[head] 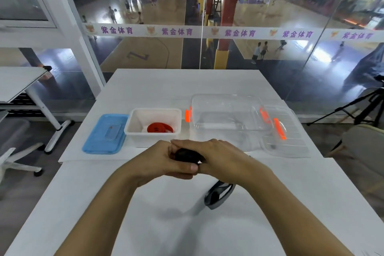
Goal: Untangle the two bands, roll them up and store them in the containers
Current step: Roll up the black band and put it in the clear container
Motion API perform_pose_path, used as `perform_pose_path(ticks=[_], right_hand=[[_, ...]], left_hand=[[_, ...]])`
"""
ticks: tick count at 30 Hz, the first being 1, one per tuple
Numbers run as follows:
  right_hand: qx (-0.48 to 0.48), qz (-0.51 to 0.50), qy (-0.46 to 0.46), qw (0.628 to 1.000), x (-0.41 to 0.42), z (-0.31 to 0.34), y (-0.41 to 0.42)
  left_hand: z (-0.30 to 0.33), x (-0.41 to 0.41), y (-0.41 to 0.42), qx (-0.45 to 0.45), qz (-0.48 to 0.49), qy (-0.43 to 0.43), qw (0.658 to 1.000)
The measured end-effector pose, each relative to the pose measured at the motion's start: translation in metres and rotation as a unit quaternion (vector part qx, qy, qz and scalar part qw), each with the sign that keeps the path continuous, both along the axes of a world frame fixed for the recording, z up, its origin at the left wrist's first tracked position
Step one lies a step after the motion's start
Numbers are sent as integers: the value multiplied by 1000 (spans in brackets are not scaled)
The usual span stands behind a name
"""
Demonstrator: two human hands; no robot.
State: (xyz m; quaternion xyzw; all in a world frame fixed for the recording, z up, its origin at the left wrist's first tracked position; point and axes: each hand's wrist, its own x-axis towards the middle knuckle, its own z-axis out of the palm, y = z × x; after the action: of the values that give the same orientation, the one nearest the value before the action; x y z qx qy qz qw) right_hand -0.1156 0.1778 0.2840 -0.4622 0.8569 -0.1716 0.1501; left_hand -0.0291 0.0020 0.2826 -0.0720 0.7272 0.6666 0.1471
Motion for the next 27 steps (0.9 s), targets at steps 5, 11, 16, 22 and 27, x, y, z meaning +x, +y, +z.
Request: perform_pose_path(ticks=[5,11,16,22,27], right_hand=[[-10,-14,18,1000,2,7,-1],[-97,-92,-4,991,9,12,6],[-159,-155,-43,974,13,0,9],[-292,-218,-104,925,38,-32,-3],[-337,-272,-65,899,53,-53,-23]], left_hand=[[-8,4,7,17,81,36,996],[-7,6,25,65,173,99,978],[-9,4,40,75,249,115,959],[-11,-3,49,139,353,112,918],[-17,-6,66,137,383,89,909]])
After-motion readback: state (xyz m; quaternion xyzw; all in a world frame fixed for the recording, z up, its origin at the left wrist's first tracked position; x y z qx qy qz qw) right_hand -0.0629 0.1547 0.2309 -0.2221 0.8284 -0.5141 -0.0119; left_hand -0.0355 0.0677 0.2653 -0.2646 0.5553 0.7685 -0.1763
